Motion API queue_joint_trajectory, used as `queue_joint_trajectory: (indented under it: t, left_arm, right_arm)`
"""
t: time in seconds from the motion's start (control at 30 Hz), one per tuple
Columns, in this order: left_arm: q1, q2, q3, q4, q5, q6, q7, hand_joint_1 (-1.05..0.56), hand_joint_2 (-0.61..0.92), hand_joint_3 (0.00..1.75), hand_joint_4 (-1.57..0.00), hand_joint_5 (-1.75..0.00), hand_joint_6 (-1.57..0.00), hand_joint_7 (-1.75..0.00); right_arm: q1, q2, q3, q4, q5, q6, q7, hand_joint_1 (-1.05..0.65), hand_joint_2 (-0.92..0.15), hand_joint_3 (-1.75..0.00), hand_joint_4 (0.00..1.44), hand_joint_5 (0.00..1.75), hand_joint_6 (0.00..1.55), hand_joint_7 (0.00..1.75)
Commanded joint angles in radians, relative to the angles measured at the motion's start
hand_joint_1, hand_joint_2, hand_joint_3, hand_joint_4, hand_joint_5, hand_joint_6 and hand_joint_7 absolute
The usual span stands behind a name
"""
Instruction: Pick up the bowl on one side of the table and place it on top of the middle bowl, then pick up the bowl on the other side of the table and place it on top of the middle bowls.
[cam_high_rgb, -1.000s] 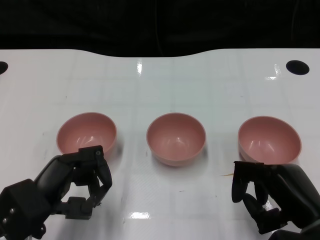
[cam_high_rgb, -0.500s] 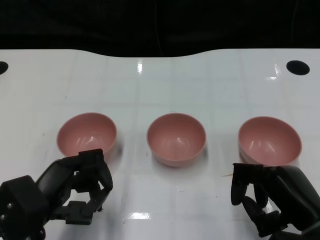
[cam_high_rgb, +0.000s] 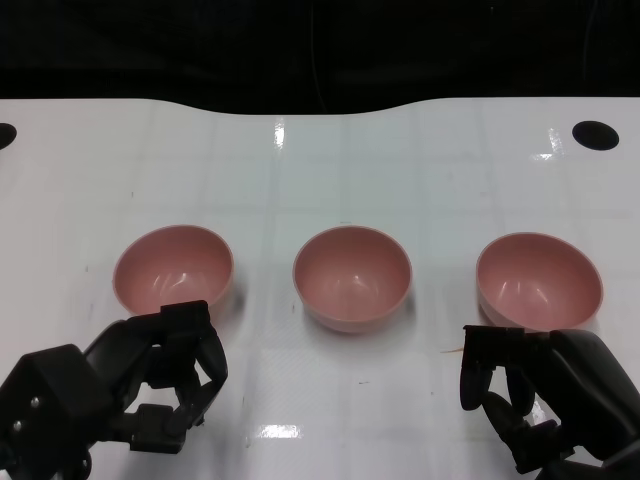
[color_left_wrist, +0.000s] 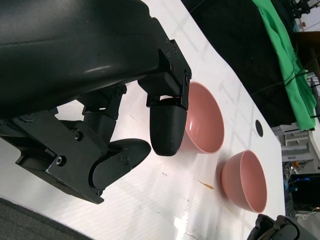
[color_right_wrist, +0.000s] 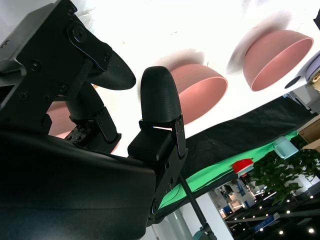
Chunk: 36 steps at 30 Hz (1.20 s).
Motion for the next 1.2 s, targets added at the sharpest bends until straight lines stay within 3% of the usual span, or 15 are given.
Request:
queue_joint_trajectory:
  t: [0.03,0.63,0.77,0.8,0.9,1.2]
  left_arm:
    - [0.003,0.011,0.007,-0.007,-0.01,0.011,0.0,-0.06,0.56,1.06,-0.68,-1.75,-0.59,-1.69]
    - [0.047,0.019,0.009,-0.114,0.031,0.088,0.032,-0.07,0.53,1.02,-0.58,-1.75,-0.53,-1.68]
    - [0.068,0.018,0.018,-0.152,0.024,0.12,0.037,-0.11,0.54,0.94,-0.52,-1.75,-0.55,-1.61]
    - [0.07,0.017,0.018,-0.162,0.025,0.13,0.039,-0.13,0.6,0.84,-0.5,-1.75,-0.55,-1.57]
    - [0.077,0.013,0.013,-0.188,0.048,0.134,0.054,-0.11,0.67,0.79,-0.53,-1.75,-0.54,-1.56]
    - [0.11,-0.023,0.005,-0.221,0.061,0.133,0.114,-0.12,0.64,0.81,-0.52,-1.75,-0.54,-1.6]
  right_arm:
    - [-0.001,-0.011,-0.012,0.0,0.019,0.007,0.011,-0.08,-0.2,-1.52,0.93,1.75,0.81,1.51]
    - [0.018,-0.006,-0.008,-0.076,0.029,0.067,0.068,-0.1,-0.23,-1.47,0.9,1.75,0.83,1.43]
    - [0.027,-0.004,-0.012,-0.122,0.033,0.102,0.09,-0.09,-0.23,-1.46,0.89,1.75,0.82,1.41]
    - [0.03,-0.004,-0.015,-0.132,0.035,0.109,0.094,-0.09,-0.24,-1.45,0.87,1.75,0.82,1.4]
    - [0.05,0.002,-0.025,-0.157,0.047,0.109,0.083,-0.08,-0.25,-1.44,0.86,1.75,0.81,1.39]
    - [0.083,0.012,-0.041,-0.168,0.06,0.075,0.059,-0.06,-0.26,-1.47,0.86,1.75,0.79,1.44]
